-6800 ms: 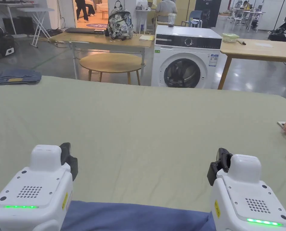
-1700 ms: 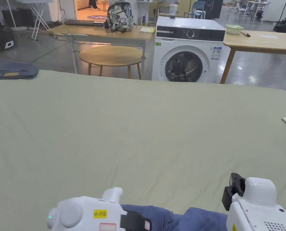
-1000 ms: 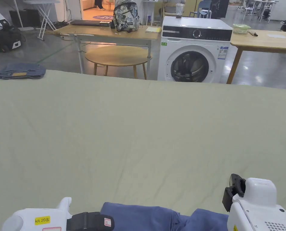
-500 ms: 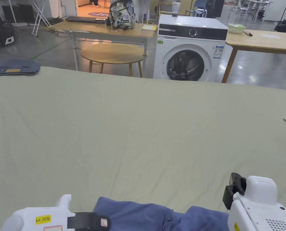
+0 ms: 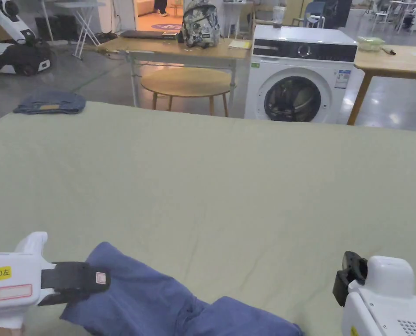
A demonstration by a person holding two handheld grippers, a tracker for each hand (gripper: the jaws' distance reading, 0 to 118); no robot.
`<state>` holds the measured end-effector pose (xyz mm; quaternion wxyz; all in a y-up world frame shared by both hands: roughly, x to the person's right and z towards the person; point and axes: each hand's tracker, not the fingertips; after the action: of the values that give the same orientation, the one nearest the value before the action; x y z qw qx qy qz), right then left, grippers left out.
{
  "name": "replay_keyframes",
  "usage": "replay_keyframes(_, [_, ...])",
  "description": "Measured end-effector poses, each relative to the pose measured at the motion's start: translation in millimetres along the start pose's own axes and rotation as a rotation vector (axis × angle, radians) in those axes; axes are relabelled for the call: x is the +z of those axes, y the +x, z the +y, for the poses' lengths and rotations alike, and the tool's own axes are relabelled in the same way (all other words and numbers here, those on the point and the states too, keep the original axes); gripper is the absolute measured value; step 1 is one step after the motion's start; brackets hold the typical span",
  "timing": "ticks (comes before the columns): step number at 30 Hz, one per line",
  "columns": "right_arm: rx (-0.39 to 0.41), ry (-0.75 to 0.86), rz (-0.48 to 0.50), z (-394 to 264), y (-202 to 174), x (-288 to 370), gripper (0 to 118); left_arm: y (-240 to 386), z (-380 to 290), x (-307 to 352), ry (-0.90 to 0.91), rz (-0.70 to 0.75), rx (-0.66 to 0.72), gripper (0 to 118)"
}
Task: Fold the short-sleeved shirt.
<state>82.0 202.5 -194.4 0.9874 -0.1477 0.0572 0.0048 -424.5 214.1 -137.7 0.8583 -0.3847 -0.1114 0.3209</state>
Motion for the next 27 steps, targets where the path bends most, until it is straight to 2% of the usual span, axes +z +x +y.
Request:
replay_keyframes(4, [-0.005,0.001,0.01,0.5,-2.5,-1.7,0,44.1,-3.0,-2.1,-0.023,0.046,-0.102,8])
replay_keyframes(16, [-0.015,-0.003,-0.003,-0.6,4.8,2.9,0,129.4,-25.0,-46.8,-0.153,-0.041,-0.25,8])
replay_keyframes(21, [-0.021,-0.012,-0.014,-3.0,8.8,5.1,0,160.2,-42.0,-86.3,-0.231,-0.062,-0.288,8])
replay_keyframes(27, [-0.024,-0.02,-0.029,-6.9,15.2,7.2,0,193.3,-76.8,-150.9,-0.325,-0.08,-0.271,8])
